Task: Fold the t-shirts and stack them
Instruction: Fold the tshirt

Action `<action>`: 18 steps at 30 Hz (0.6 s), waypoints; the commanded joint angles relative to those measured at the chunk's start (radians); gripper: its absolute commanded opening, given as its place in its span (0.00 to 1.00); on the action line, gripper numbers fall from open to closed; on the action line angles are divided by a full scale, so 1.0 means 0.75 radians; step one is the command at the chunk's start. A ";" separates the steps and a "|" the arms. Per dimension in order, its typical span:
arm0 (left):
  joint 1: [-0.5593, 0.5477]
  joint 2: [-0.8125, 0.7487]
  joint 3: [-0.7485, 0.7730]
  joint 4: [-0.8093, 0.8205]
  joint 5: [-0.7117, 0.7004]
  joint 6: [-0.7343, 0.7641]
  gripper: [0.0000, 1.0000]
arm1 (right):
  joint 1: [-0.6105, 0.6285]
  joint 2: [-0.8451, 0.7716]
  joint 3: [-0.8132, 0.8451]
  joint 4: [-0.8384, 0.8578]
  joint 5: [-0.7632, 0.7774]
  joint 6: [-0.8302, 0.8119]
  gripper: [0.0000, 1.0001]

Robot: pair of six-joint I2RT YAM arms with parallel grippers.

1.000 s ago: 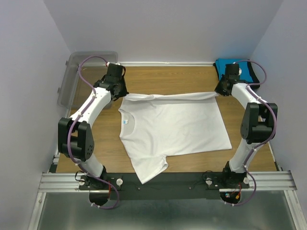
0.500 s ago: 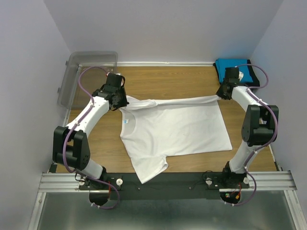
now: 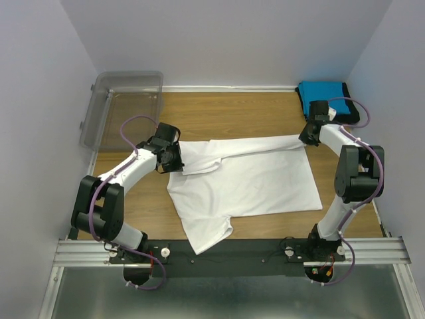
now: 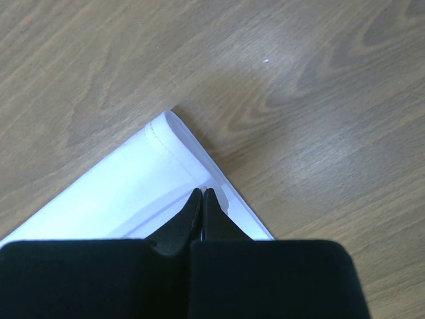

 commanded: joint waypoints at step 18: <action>-0.022 -0.048 -0.173 0.153 0.018 -0.069 0.21 | 0.000 -0.030 -0.136 0.022 0.098 0.063 0.23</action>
